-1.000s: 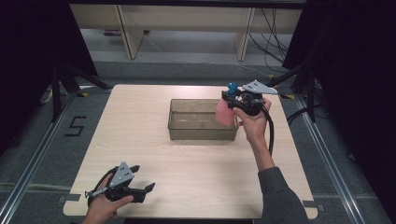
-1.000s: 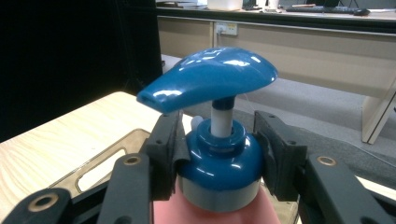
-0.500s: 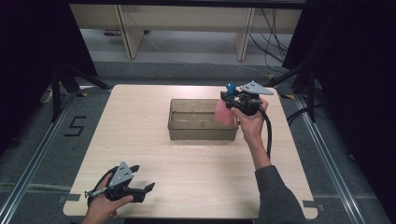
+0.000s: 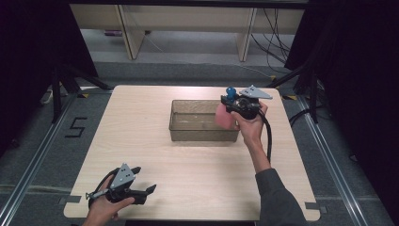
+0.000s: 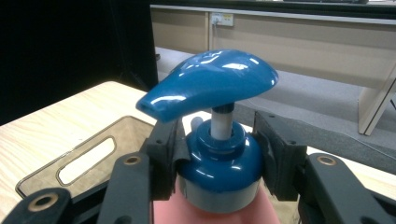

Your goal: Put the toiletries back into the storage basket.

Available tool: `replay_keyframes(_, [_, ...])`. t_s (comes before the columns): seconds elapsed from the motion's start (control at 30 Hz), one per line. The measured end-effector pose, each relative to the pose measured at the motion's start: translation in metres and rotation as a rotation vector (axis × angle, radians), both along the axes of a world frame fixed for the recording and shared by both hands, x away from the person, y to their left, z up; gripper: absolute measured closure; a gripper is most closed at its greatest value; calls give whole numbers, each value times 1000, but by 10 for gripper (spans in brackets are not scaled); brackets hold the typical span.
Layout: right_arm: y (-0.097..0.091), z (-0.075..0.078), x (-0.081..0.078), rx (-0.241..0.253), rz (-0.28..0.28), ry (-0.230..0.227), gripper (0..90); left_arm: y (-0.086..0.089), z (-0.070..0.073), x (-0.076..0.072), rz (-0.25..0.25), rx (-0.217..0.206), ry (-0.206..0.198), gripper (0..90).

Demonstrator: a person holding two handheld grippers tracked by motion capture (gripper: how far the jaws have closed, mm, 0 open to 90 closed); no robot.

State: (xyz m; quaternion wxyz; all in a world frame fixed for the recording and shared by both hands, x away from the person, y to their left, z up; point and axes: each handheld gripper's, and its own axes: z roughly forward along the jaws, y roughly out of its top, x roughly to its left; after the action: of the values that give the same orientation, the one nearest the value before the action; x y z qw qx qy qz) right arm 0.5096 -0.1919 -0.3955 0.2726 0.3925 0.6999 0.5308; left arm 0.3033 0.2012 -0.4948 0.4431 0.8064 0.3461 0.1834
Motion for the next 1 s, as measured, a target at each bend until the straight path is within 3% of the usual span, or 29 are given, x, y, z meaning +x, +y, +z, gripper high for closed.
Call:
replay_keyframes(0.17, [1,-4,0,5,-8,12,540,0,0,-1,4,-3,4,147])
replay_keyframes(0.27, [0,-6,2,-7,1,-3,540,0,0,-1,4,0,4,148])
replay_keyframes(0.3, [0,-7,0,3,-8,18,540,0,0,-1,6,-3,5,148])
replay_keyframes(0.33, [0,-8,0,3,-11,11,540,0,0,0,2,12,6,148])
replay_keyframes(0.4, [-1,-9,2,-13,3,-1,540,0,0,-1,4,3,5,148])
replay_keyframes(0.47, [0,-11,1,-6,-1,17,540,0,0,-1,1,1,2,148])
replay_keyframes(0.53, [-1,-13,2,-17,-5,-7,540,0,1,-1,6,3,2,148])
replay_keyframes(0.67, [-1,-15,1,-9,-11,18,540,0,1,-1,-1,1,0,148])
replay_keyframes(0.7, [-2,-17,2,-32,-3,-7,540,0,1,-1,0,1,0,148])
replay_keyframes(0.87, [-1,-21,2,-31,-6,22,540,0,1,-1,-1,2,-1,148])
replay_keyframes(0.93, [-2,-22,3,-42,0,6,540,0,1,-1,0,1,-1,148])
replay_keyframes(1.0, [-2,-23,1,-31,-7,18,541,0,1,-1,0,1,-2,148])
